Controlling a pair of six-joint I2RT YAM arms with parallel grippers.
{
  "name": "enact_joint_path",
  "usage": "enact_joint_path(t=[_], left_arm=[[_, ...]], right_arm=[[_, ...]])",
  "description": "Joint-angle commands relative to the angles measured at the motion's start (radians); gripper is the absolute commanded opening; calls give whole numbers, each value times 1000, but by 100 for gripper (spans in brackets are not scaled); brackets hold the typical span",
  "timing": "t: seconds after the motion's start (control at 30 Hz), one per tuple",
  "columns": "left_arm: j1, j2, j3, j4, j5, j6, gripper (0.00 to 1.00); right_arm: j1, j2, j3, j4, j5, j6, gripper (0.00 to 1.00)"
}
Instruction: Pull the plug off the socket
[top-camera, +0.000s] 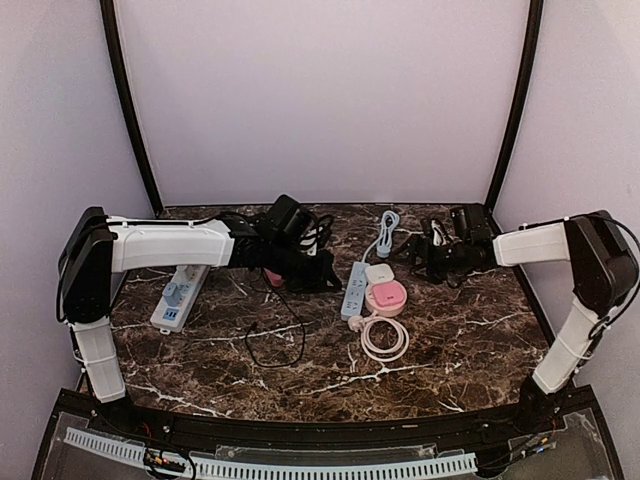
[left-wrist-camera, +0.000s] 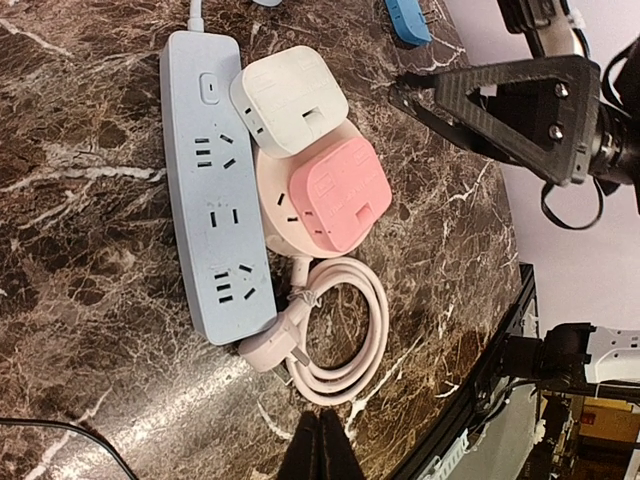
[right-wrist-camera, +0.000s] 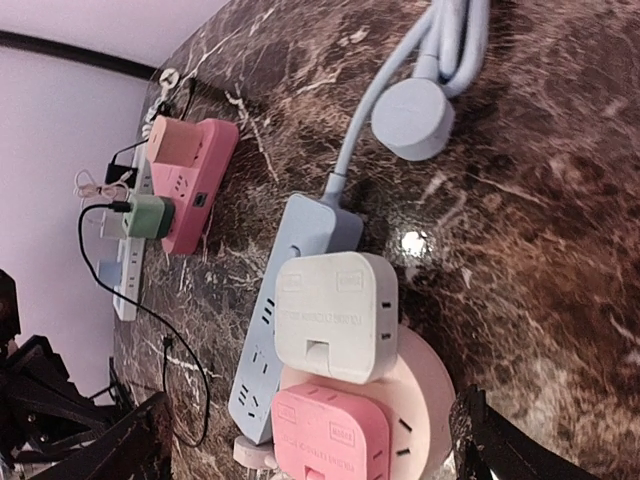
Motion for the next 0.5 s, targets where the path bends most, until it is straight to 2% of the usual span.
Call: enact_joint_path(t=[0.0, 0.33, 0.47], left_arm=[[6, -10, 18, 1, 19, -4, 1], [6, -33, -2, -5, 16, -5, 0], [6, -35, -5, -1, 21, -10, 1]], right_arm=[[-40, 127, 110, 76, -216, -134, 90], [-62, 354, 288, 49, -367, -163, 78], [-61, 390, 320, 10, -368, -180, 77]])
